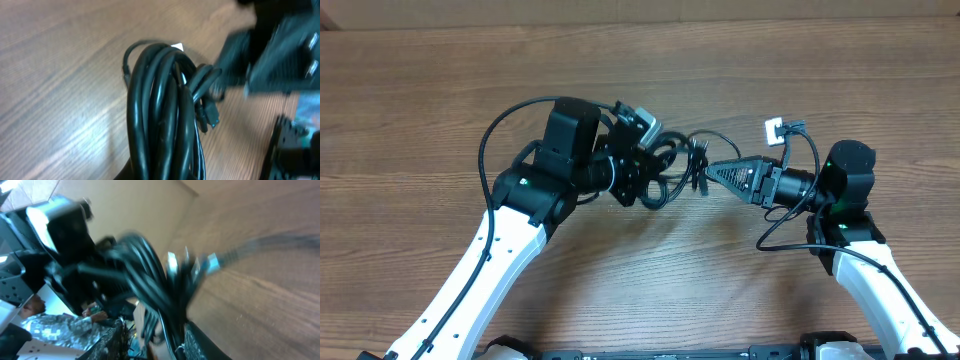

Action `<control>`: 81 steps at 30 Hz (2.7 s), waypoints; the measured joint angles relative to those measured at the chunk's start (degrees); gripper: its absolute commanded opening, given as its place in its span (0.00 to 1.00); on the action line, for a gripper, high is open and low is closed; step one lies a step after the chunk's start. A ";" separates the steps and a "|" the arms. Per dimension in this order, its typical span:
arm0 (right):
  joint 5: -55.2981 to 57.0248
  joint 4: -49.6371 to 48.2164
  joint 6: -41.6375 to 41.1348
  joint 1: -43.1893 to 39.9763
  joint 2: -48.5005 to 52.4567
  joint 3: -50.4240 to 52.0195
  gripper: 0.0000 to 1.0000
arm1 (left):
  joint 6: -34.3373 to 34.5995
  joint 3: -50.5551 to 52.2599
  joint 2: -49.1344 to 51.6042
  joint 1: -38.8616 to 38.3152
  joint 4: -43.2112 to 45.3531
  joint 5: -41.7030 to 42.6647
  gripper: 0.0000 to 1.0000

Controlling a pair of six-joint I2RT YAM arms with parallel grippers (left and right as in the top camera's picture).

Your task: Untangle cables

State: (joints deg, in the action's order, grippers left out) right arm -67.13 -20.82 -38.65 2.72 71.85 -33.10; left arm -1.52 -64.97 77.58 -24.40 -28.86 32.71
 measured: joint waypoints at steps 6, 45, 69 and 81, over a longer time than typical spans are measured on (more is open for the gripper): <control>-0.46 3.48 2.45 5.18 0.00 0.00 0.38 | 6.58 0.00 0.00 0.00 6.62 0.26 0.04; 7.93 10.86 10.47 0.22 0.04 0.00 0.39 | -21.55 0.00 0.00 0.15 -16.65 2.97 0.05; -4.66 0.63 11.02 4.83 0.04 0.00 0.39 | -35.34 0.00 0.00 0.15 -14.53 12.02 0.04; -10.97 -5.92 11.04 4.81 0.09 0.00 0.42 | -35.34 0.00 -0.15 -1.09 -14.43 14.08 0.04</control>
State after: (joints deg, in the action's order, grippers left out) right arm -78.11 -26.74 -27.62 7.53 71.94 -33.10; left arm -36.86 -64.97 77.43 -25.50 -43.29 46.78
